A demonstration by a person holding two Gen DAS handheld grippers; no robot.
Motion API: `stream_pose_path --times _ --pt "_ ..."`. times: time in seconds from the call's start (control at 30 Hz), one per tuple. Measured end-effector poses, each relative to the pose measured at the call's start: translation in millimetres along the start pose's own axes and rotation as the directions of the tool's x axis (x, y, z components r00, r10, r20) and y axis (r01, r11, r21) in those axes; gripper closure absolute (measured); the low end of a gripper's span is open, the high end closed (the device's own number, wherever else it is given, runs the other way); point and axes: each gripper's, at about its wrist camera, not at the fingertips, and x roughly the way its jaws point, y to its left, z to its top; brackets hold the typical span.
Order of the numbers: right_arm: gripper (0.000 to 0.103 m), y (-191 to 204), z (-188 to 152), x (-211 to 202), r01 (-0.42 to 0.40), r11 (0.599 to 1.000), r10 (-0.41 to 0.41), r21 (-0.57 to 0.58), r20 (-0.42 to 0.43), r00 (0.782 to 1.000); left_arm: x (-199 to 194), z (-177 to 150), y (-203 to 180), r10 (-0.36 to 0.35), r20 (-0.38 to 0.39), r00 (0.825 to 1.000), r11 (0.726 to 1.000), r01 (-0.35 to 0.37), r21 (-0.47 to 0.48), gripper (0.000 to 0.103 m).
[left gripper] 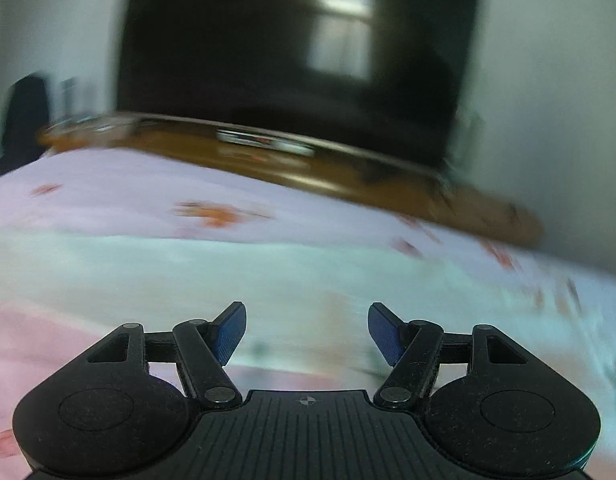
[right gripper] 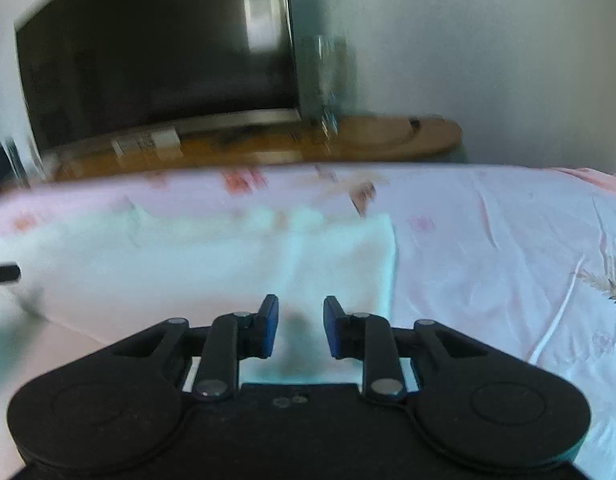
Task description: Fold small clothes
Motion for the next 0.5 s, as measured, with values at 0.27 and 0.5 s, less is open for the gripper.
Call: stream_pose_path --times 0.27,0.5 --pt "0.075 -30 -19 -34 0.036 0.993 -0.032 0.110 -0.043 0.999 -32 0 198 0.230 -0.031 0.973 0.811 -0.209 -0.546 0.036" --pt "0.075 -29 -28 -49 0.040 0.991 -0.031 0.130 -0.065 0.997 -14 2 273 0.155 0.004 0.988 0.652 -0.099 -0.752 0.047"
